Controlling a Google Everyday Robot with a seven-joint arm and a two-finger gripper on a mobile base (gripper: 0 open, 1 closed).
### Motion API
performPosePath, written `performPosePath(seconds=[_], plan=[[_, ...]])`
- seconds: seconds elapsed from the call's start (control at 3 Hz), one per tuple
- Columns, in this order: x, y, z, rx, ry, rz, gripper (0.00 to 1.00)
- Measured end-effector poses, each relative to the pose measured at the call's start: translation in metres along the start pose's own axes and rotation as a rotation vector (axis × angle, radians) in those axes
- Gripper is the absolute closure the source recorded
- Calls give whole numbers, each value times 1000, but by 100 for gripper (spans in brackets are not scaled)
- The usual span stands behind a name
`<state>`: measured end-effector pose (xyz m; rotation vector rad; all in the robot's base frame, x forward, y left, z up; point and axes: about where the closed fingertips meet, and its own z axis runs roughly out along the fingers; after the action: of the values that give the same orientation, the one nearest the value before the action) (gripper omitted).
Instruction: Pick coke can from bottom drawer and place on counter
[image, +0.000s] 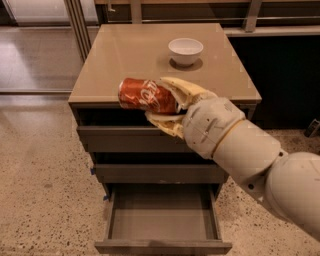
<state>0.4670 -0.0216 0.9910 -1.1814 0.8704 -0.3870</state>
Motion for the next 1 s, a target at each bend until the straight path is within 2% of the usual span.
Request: performPosePath(seconds=[0.33,0.67,1.0], plan=[[-3,-39,37,32,-51,-35,100],[25,-67,71,79,-32,-24,100],[48,-97,95,157,23,1,100]])
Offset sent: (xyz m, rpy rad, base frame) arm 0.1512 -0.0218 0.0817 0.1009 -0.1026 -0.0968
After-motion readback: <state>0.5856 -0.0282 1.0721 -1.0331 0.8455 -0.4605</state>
